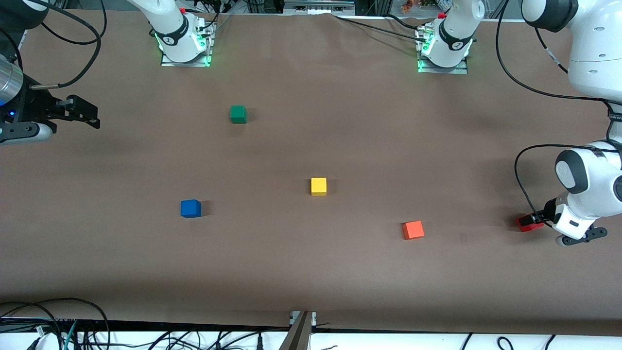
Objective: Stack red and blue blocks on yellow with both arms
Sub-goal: 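Lower the left gripper, grasp the red cube and lift it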
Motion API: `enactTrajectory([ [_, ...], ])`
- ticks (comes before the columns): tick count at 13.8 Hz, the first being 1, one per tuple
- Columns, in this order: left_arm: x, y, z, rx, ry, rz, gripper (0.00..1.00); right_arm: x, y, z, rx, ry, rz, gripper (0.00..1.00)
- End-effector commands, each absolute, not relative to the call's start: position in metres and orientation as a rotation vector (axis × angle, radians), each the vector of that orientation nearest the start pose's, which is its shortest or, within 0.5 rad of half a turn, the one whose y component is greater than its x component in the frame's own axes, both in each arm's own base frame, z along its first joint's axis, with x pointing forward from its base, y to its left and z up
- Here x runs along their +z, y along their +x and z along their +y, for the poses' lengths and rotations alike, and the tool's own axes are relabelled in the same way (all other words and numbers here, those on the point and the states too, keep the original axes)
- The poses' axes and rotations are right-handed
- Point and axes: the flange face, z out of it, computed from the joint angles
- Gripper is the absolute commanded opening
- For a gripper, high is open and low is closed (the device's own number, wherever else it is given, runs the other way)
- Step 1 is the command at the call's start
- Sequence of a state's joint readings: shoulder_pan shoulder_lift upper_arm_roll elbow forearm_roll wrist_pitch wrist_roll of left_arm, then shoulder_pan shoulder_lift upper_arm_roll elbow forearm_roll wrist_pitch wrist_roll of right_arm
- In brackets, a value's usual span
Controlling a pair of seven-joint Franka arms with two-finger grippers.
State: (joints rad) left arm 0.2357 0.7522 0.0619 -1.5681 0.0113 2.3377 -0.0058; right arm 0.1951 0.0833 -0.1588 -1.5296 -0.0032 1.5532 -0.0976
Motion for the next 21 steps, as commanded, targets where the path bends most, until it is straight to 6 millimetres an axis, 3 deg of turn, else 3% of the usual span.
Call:
enactTrajectory([
  [1,0.204,0.671,0.200,-0.035,-3.087,-0.400,0.65,0.601,0.575,0.023,0.103,-3.141,-0.229,1.00],
  [4,0.204,0.672,0.197,-0.035,-3.090,-0.392,0.37,0.601,0.575,0.023,0.103,-3.141,-0.229,1.00],
  [6,0.213,0.678,0.194,-0.062,-3.092,-0.385,0.33,0.601,0.575,0.023,0.103,-3.141,-0.229,1.00],
  [9,0.246,0.697,0.148,-0.133,-3.134,-0.299,0.33,0.602,0.575,0.023,0.101,-3.142,-0.230,1.00],
  [11,0.263,0.707,0.097,-0.136,-3.190,-0.192,0.32,0.601,0.576,0.023,0.098,-3.143,-0.230,1.00],
  [15,0.309,0.724,-0.044,-0.018,-3.235,0.093,0.32,0.604,0.577,0.021,0.084,-3.144,-0.223,1.00],
  [18,0.337,0.712,-0.150,0.095,-3.221,0.030,0.33,0.595,0.586,0.024,0.062,-3.097,-0.216,1.00],
  [20,0.343,0.694,-0.226,0.104,-3.215,0.017,0.33,0.589,0.589,0.035,0.076,-3.088,-0.238,1.00],
  [21,0.343,0.679,-0.267,0.110,-3.211,0.034,0.33,0.574,0.595,0.040,0.114,-3.090,-0.249,1.00],
])
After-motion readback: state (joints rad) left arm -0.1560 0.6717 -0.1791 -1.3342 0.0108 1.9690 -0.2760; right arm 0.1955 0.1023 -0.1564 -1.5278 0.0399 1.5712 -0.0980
